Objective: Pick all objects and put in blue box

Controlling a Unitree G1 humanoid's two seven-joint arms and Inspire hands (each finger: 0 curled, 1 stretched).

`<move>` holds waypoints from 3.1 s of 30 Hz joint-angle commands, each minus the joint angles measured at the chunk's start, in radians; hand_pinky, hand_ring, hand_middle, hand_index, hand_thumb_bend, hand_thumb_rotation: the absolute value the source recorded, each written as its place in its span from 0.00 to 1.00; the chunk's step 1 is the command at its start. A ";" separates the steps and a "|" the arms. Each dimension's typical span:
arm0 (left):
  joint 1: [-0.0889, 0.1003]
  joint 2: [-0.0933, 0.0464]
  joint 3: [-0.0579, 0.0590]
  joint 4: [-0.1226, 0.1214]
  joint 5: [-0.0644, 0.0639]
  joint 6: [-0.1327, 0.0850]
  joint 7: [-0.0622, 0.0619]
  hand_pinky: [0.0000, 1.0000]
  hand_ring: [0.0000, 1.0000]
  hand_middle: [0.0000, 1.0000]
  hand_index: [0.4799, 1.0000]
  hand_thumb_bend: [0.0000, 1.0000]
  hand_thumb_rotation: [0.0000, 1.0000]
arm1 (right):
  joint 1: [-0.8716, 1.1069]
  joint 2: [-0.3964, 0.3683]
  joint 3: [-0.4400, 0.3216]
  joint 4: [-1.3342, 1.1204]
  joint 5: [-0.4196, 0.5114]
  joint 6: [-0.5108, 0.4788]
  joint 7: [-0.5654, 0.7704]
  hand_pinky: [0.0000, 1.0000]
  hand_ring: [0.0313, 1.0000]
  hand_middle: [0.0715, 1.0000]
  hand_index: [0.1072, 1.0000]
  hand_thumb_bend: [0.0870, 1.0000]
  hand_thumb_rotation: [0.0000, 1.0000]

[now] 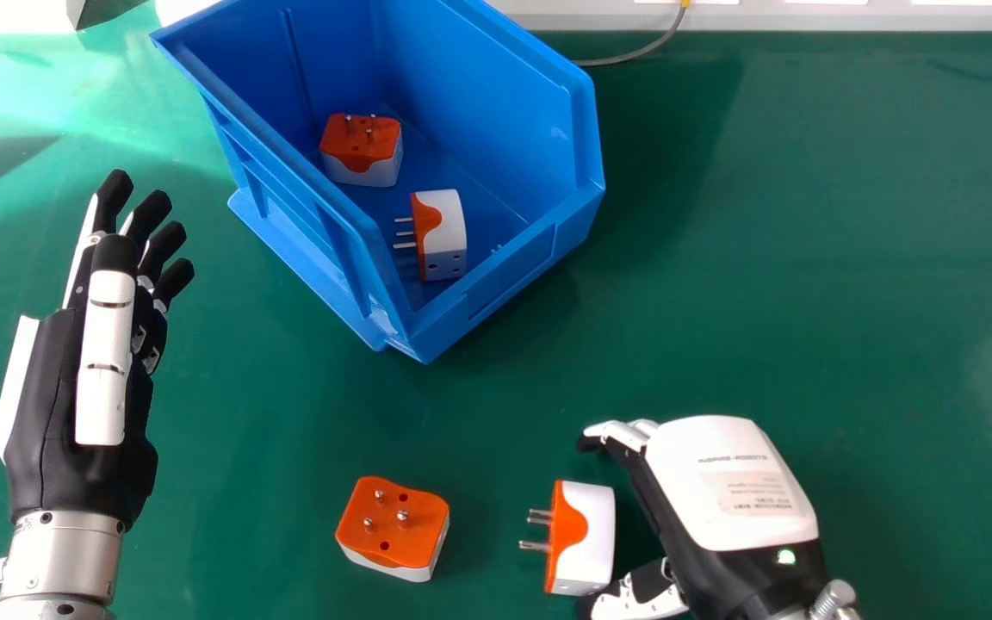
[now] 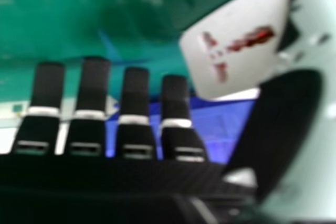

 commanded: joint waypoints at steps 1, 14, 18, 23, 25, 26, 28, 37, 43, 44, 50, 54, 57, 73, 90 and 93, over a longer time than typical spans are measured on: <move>-0.006 0.008 0.008 -0.019 -0.004 -0.006 0.002 0.94 0.94 0.95 0.94 0.52 0.93 | 0.023 -0.010 0.004 0.038 0.025 -0.011 0.008 0.50 0.55 0.56 0.58 0.63 0.13; -0.002 0.005 0.005 -0.028 0.001 -0.005 0.003 0.94 0.94 0.95 0.94 0.51 0.92 | 0.019 -0.027 0.003 0.059 0.060 -0.042 -0.041 0.33 0.37 0.40 0.47 0.51 0.03; -0.001 0.002 0.005 -0.031 0.001 -0.002 0.008 0.94 0.94 0.95 0.94 0.52 0.92 | 0.018 -0.028 0.005 0.060 0.057 -0.031 -0.035 0.32 0.36 0.38 0.46 0.49 0.02; -0.002 0.003 0.004 -0.028 0.003 -0.005 0.007 0.94 0.94 0.95 0.94 0.52 0.92 | 0.014 -0.029 0.004 0.072 0.062 -0.039 -0.058 0.31 0.35 0.37 0.45 0.48 0.01; -0.002 0.003 0.003 -0.028 0.006 -0.006 0.008 0.94 0.94 0.95 0.94 0.52 0.92 | 0.013 -0.029 0.005 0.082 0.060 -0.042 -0.072 0.31 0.35 0.37 0.45 0.48 0.01; -0.001 0.003 0.003 -0.028 0.007 -0.006 0.008 0.94 0.94 0.95 0.94 0.52 0.92 | 0.012 -0.030 0.006 0.083 0.057 -0.041 -0.073 0.31 0.35 0.37 0.45 0.48 0.01; -0.001 0.002 0.002 -0.029 0.007 -0.007 0.008 0.94 0.94 0.95 0.94 0.52 0.92 | 0.012 -0.029 0.006 0.077 0.054 -0.032 -0.063 0.29 0.33 0.36 0.45 0.47 0.01; 0.002 0.001 -0.001 -0.032 0.008 -0.004 0.012 0.95 0.95 0.96 0.96 0.52 0.93 | 0.013 -0.035 0.002 0.071 0.051 -0.031 -0.068 0.25 0.29 0.34 0.44 0.47 0.00; 0.001 0.002 -0.003 -0.024 0.006 -0.012 0.011 0.95 0.95 0.96 0.96 0.52 0.94 | 0.027 -0.041 -0.008 0.025 0.061 -0.030 -0.050 0.27 0.31 0.35 0.45 0.46 0.00; 0.001 0.003 -0.003 -0.023 0.007 -0.013 0.011 0.95 0.95 0.96 0.96 0.52 0.94 | 0.032 -0.042 -0.012 0.005 0.065 -0.026 -0.036 0.27 0.31 0.35 0.45 0.46 0.00; 0.004 0.001 -0.005 -0.028 0.010 -0.010 0.017 0.95 0.96 0.97 0.98 0.52 0.94 | 0.067 -0.049 -0.037 -0.106 0.074 -0.014 0.022 0.30 0.34 0.35 0.45 0.46 0.00; 0.005 0.003 -0.006 -0.028 0.009 -0.007 0.015 0.95 0.96 0.97 0.99 0.52 0.93 | 0.094 -0.048 -0.056 -0.174 0.070 -0.007 0.056 0.31 0.35 0.36 0.45 0.46 0.00; 0.006 0.003 -0.006 -0.028 0.013 -0.006 0.018 0.95 0.96 0.97 0.99 0.53 0.93 | 0.117 -0.051 -0.074 -0.226 0.077 -0.012 0.066 0.32 0.36 0.36 0.45 0.46 0.00; 0.001 0.003 -0.004 -0.018 0.007 -0.009 0.009 0.94 0.95 0.97 0.99 0.53 0.93 | 0.179 -0.050 -0.151 -0.414 0.072 -0.051 0.099 0.27 0.29 0.36 0.44 0.46 0.00; 0.000 0.004 -0.001 -0.011 0.010 -0.016 -0.001 0.93 0.95 0.97 0.97 0.53 0.92 | 0.115 -0.006 -0.243 -0.567 0.069 -0.111 0.154 0.22 0.23 0.37 0.43 0.47 0.00; -0.003 0.003 -0.002 -0.009 0.014 -0.019 0.001 0.92 0.95 0.97 0.97 0.53 0.93 | 0.045 0.005 -0.257 -0.557 0.075 -0.122 0.163 0.21 0.21 0.39 0.42 0.47 0.00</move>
